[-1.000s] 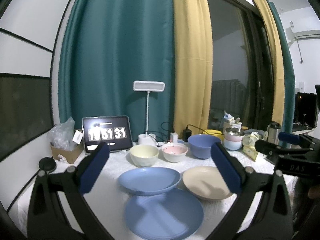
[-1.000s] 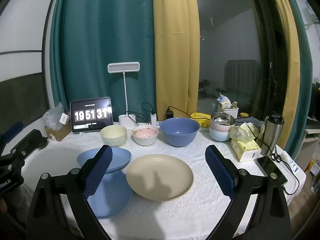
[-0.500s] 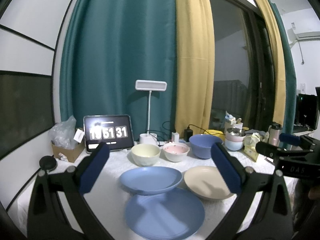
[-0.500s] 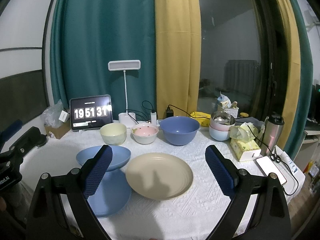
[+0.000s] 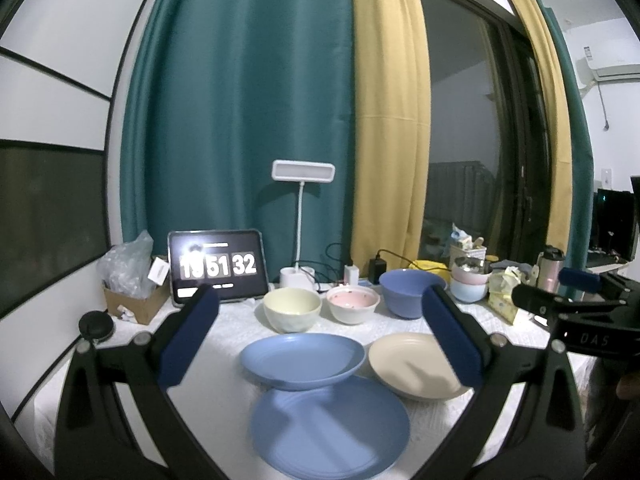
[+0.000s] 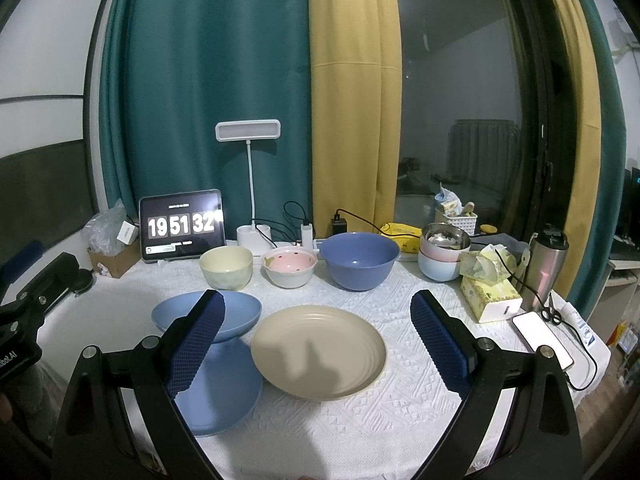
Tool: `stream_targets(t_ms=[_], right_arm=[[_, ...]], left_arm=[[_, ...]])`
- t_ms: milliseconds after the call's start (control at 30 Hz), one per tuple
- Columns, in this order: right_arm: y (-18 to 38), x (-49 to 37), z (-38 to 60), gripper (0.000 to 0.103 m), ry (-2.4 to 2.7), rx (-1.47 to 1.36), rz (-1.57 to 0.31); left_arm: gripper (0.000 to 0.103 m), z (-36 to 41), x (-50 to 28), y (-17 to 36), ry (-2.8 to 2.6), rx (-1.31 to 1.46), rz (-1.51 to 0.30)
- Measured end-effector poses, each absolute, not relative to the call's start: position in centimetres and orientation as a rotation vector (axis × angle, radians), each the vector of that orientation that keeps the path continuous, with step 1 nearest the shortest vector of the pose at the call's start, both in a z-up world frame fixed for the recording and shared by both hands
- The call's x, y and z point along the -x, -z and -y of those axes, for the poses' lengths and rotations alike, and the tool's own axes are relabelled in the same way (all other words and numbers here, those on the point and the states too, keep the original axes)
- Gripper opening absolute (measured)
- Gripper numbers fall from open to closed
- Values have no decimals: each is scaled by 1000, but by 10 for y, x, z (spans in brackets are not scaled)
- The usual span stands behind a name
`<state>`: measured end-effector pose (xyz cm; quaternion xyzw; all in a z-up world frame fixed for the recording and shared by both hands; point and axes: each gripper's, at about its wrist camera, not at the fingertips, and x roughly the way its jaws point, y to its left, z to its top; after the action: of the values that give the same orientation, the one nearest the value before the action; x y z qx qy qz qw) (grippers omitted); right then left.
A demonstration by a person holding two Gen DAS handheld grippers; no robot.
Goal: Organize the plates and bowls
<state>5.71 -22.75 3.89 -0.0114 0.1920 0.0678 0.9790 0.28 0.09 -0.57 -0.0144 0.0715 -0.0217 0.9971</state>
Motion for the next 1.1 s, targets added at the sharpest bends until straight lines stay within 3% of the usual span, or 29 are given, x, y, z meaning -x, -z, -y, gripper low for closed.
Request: stream_targets(t_ms=[1100], right_arm=[[-23, -78, 233, 97, -145, 11, -430]], left_arm=[[102, 9, -38, 23, 68, 18, -231]])
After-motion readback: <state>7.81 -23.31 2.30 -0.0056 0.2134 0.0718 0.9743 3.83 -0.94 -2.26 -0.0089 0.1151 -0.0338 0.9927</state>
